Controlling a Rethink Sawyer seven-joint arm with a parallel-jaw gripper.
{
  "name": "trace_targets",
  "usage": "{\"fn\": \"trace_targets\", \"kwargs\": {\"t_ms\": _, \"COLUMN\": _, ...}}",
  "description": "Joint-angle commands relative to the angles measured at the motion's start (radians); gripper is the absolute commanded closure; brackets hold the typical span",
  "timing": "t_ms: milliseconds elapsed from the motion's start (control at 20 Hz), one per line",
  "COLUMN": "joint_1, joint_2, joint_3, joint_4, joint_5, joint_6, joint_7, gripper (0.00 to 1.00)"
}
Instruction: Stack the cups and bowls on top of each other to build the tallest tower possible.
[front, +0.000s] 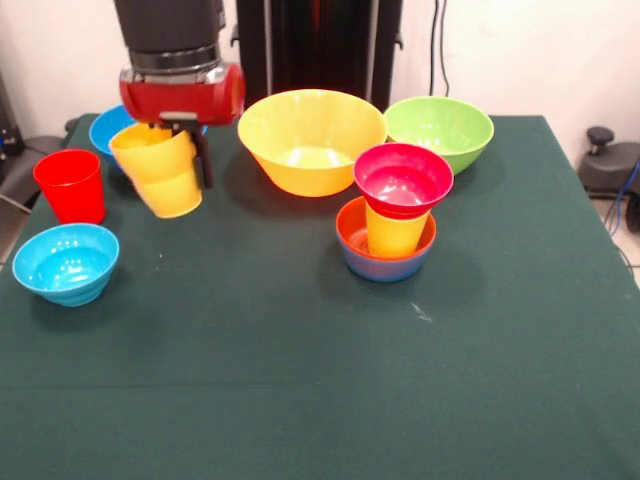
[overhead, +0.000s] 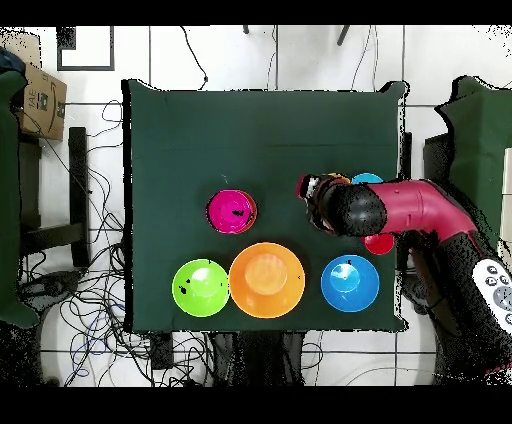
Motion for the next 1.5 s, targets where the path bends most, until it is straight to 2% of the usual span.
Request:
{"fn": "trace_targets", "kwargs": {"t_ms": 50, "joint_1": 0.122, "joint_2": -0.113, "joint_3": 0.025, "joint_4": 0.082, "joint_5": 0.074, "joint_6": 0.142, "joint_7": -0.070, "gripper": 1.00}}
{"fn": "trace_targets", "kwargs": {"t_ms": 350, "joint_1": 0.229, "joint_2": -0.229, "joint_3": -0.022, "joint_4": 0.125, "joint_5": 0.170, "joint_6": 0.185, "joint_7": 0.052, "gripper": 1.00}}
{"fn": "trace_targets", "kwargs": {"t_ms": 550, "joint_1": 0.299, "joint_2": -0.269, "joint_3": -0.065, "joint_4": 0.139, "joint_5": 0.206, "joint_6": 0.189, "joint_7": 0.120, "gripper": 1.00}}
{"fn": "trace_targets", "kwargs": {"t_ms": 850, "joint_1": 0.399, "joint_2": -0.284, "joint_3": -0.147, "joint_4": 0.142, "joint_5": 0.220, "joint_6": 0.163, "joint_7": 0.192, "gripper": 1.00}}
{"fn": "trace_targets", "kwargs": {"t_ms": 1100, "joint_1": 0.440, "joint_2": -0.278, "joint_3": -0.206, "joint_4": 0.147, "joint_5": 0.227, "joint_6": 0.129, "joint_7": 0.195, "gripper": 1.00}}
{"fn": "trace_targets", "kwargs": {"t_ms": 1500, "joint_1": 0.497, "joint_2": -0.257, "joint_3": -0.300, "joint_4": 0.159, "joint_5": 0.197, "joint_6": 0.049, "joint_7": 0.210, "gripper": 1.00}}
